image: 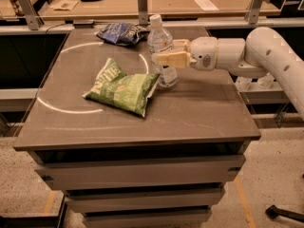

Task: Move blue plastic bottle near green rice chip bag

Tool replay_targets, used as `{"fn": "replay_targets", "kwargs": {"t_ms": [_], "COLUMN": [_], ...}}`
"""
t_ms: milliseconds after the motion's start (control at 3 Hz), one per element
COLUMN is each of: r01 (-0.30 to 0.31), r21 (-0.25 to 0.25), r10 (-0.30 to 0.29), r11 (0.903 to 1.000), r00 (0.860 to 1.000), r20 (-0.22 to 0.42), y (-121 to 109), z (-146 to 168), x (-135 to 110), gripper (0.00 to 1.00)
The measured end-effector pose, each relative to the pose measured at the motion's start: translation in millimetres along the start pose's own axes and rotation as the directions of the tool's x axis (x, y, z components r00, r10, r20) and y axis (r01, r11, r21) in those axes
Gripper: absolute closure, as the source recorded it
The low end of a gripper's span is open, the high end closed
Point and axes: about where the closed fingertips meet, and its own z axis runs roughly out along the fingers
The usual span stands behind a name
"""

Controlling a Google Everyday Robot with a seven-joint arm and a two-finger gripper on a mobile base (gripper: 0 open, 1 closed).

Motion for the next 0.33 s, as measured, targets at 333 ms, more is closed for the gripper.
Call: {"fn": "replay_targets", "kwargs": {"t_ms": [333], "r01": [0.000], "r21": [0.000], "r10": [0.000], "r11": [1.0000], "r00": [1.000], "r20": [0.000], "y": [0.2], "z": [-0.3], "x": [-3.1], "gripper": [0.81]}}
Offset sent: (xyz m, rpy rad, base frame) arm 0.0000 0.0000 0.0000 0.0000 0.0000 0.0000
